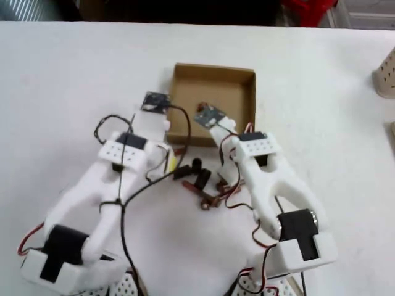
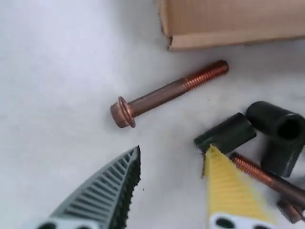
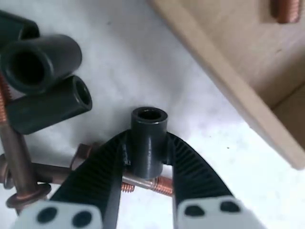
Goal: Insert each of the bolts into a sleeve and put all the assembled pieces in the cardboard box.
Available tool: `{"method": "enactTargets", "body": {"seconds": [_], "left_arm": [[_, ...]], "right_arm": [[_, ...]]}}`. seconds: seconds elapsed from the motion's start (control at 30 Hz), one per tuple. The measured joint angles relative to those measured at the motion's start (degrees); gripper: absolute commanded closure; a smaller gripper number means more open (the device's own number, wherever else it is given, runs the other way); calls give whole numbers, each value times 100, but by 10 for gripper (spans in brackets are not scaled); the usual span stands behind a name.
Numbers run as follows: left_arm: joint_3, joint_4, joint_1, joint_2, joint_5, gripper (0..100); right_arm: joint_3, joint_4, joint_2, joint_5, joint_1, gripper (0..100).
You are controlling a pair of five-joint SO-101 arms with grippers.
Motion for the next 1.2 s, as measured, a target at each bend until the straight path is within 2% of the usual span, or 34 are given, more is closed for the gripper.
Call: {"method": "enactTargets", "body": {"seconds": [0.2,0.43,0.63,0.87,1.07,1.2], "left_arm": [[-721,-132,-53,1002,440,725],[-1582,466,-343,1864,510,722],[-1644,492,-800,1934,826,721],[-2048,501,-1415,1987,879,721],[-2013,519,-1327,1969,888,724],[-1521,299,-1116,1635,765,724]], "right_arm": [[0,0,0,0,0,981],[0,0,0,0,0,981],[0,0,0,0,0,981],[0,0,0,0,0,981],[0,0,0,0,0,981],[0,0,0,0,0,981]]}}
